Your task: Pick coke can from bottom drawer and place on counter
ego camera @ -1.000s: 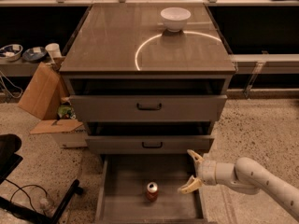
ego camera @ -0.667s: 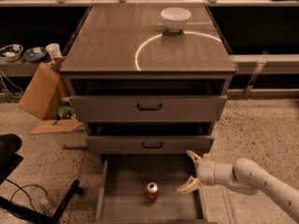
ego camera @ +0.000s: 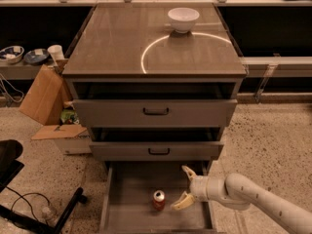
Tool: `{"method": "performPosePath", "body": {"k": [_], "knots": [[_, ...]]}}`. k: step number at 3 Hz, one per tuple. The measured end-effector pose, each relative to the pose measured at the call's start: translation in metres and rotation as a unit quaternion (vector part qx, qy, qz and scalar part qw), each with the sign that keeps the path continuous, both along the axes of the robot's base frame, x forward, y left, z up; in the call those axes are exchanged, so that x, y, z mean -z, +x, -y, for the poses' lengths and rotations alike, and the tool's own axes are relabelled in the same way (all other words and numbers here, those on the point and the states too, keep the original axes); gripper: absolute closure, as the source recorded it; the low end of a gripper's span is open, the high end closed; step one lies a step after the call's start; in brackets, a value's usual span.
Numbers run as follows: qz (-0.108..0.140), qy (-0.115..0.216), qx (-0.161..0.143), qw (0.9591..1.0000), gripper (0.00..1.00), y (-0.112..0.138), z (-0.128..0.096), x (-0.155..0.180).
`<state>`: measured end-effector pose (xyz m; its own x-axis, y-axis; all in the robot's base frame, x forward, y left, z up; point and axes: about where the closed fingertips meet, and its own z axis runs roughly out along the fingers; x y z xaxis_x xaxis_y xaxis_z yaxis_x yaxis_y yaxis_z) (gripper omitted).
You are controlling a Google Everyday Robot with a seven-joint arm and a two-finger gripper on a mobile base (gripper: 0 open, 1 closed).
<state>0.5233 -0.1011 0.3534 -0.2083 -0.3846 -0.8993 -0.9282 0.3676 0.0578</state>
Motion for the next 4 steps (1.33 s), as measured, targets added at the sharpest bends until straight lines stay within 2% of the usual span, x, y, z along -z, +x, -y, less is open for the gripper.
{"method": "performPosePath", "body": {"k": [1, 2, 3, 4], "knots": [[0.009, 0.003, -0.025, 0.9996, 0.0, 0.006, -0.031, 0.042], [0.02, 0.02, -0.04, 0.9988, 0.0, 0.014, -0.047, 0.079], [0.029, 0.041, -0.045, 0.9977, 0.0, 0.025, -0.056, 0.119], [0.029, 0.05, -0.042, 0.9974, 0.0, 0.033, -0.052, 0.148]]}}
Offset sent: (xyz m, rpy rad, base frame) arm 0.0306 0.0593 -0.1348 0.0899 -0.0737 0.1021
